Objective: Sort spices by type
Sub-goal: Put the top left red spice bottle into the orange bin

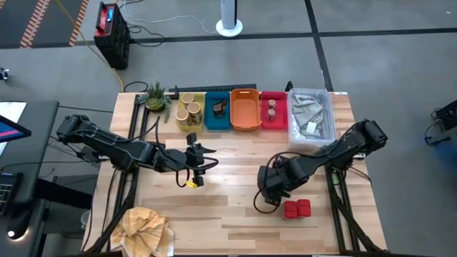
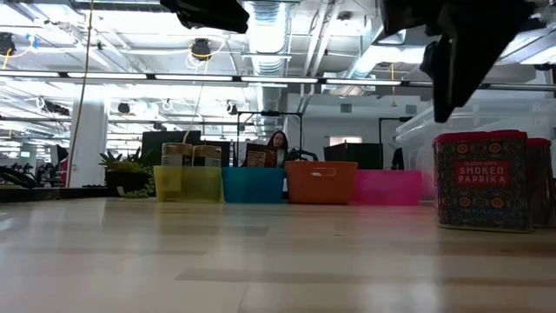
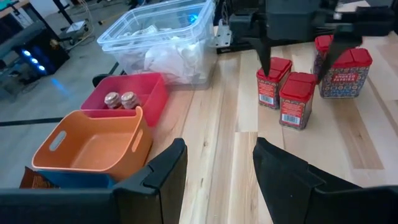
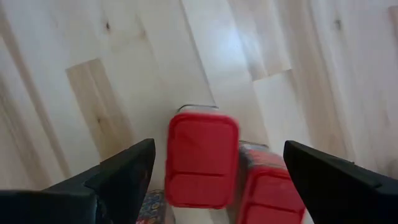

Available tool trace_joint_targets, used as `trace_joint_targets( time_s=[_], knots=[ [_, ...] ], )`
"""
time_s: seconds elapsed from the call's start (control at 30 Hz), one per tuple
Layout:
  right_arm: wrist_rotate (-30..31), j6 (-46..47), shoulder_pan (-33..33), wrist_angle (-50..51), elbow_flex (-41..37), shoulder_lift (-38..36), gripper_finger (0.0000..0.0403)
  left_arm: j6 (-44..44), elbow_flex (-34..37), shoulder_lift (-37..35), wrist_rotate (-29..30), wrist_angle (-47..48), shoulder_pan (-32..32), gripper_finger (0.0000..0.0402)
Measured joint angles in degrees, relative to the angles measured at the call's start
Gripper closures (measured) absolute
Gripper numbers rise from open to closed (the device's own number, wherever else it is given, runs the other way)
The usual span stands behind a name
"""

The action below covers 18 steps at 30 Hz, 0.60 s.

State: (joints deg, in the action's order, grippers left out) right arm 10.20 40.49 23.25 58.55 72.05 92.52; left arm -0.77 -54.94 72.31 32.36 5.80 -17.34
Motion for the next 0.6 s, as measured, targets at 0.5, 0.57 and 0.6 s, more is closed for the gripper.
trace_joint_targets(
  time_s=[0.5, 0.57, 0.6],
  knots=[
    [-2.22, 0.05, -0.57, -7.39, -4.89, 2.52, 0.0017, 1.05, -0.02, 0.0, -0.07, 1.25, 0.0, 0.0228],
    [-2.61, 0.1, -0.92, -9.61, -6.45, 2.54, 0.0017, 1.05, -0.02, 0.0, -0.07, 1.27, 0.0, 0.0228],
    [-2.66, 0.16, -0.94, -9.87, -6.97, 2.54, 0.0019, 1.05, -0.02, 0.0, -0.07, 1.29, 0.0, 0.0228]
  ],
)
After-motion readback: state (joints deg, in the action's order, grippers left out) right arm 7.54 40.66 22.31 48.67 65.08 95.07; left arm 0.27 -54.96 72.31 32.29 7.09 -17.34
